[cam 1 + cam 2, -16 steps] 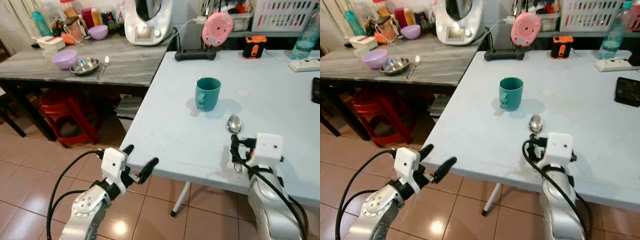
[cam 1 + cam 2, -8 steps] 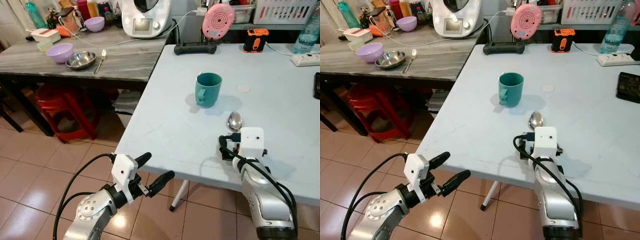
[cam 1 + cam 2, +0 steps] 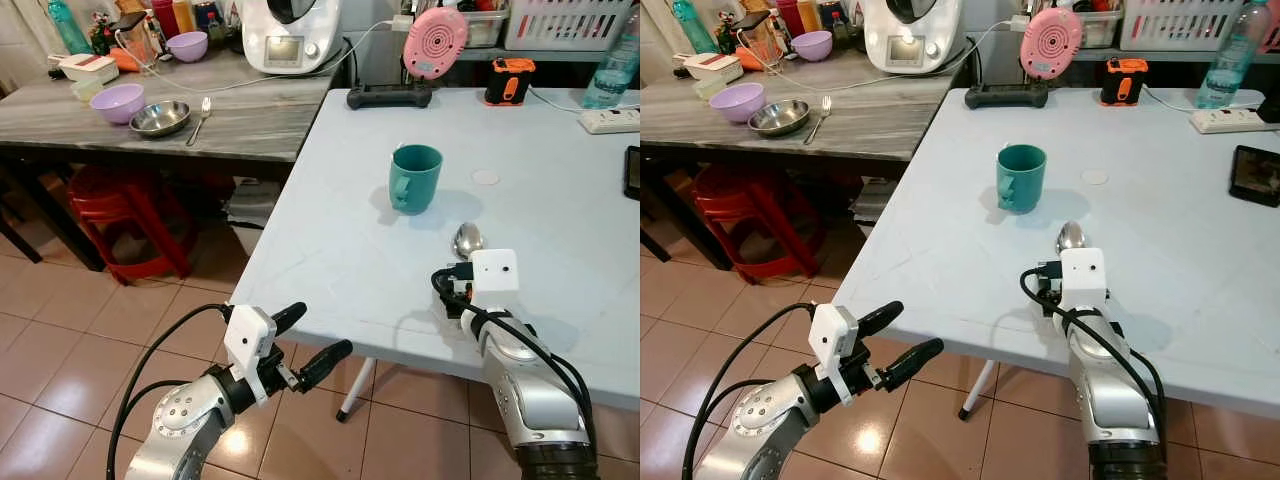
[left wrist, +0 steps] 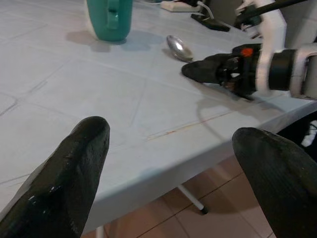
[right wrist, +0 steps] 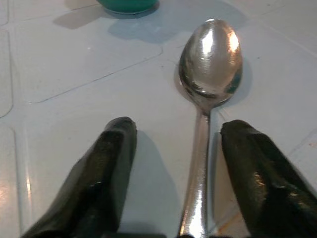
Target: Setting the table
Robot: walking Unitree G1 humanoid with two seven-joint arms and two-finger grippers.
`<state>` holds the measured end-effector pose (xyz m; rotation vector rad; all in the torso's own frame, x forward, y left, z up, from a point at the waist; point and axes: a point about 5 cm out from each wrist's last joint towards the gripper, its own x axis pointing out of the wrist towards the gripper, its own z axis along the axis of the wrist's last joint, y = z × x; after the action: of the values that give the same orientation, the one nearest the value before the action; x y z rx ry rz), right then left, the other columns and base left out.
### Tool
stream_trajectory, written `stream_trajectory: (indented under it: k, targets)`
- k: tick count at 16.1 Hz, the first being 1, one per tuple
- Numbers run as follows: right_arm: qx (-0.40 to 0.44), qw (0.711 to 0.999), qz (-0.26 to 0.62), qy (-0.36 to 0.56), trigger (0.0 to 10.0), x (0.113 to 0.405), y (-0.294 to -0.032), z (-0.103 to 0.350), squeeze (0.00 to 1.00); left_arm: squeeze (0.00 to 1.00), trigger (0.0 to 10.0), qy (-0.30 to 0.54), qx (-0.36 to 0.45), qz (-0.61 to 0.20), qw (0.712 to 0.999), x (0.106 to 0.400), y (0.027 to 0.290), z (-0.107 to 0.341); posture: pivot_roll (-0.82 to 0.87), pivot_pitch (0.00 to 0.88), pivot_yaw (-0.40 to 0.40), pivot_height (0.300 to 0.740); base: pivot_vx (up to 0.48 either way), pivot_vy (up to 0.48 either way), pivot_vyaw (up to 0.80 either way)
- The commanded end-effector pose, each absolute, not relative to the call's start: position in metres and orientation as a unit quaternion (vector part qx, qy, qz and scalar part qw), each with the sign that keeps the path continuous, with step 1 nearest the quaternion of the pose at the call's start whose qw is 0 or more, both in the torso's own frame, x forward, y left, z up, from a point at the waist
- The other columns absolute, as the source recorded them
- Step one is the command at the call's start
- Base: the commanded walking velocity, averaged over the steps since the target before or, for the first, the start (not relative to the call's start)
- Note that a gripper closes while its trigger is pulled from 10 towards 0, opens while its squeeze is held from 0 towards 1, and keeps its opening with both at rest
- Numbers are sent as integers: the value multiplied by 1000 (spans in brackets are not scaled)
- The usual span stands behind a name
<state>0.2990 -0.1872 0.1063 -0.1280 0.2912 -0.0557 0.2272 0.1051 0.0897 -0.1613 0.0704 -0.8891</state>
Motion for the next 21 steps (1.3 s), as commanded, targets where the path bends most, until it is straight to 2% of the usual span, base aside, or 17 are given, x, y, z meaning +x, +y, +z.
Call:
stream_trajectory:
  k: [1,7,21]
  targets:
    - [-65,980,-41,184,0,295,-193,91,0,0,10000,28,-75,-433,898,227,109,92,-87,73,104,740,0,0,0]
    - [-18,973,-104,205,0,282,-217,81,0,0,10000,25,-75,-443,893,227,110,95,-90,78,122,740,0,0,0]
    - [33,966,-126,223,0,279,-216,72,0,0,10000,25,-74,-455,887,229,111,96,-85,61,129,740,0,0,0]
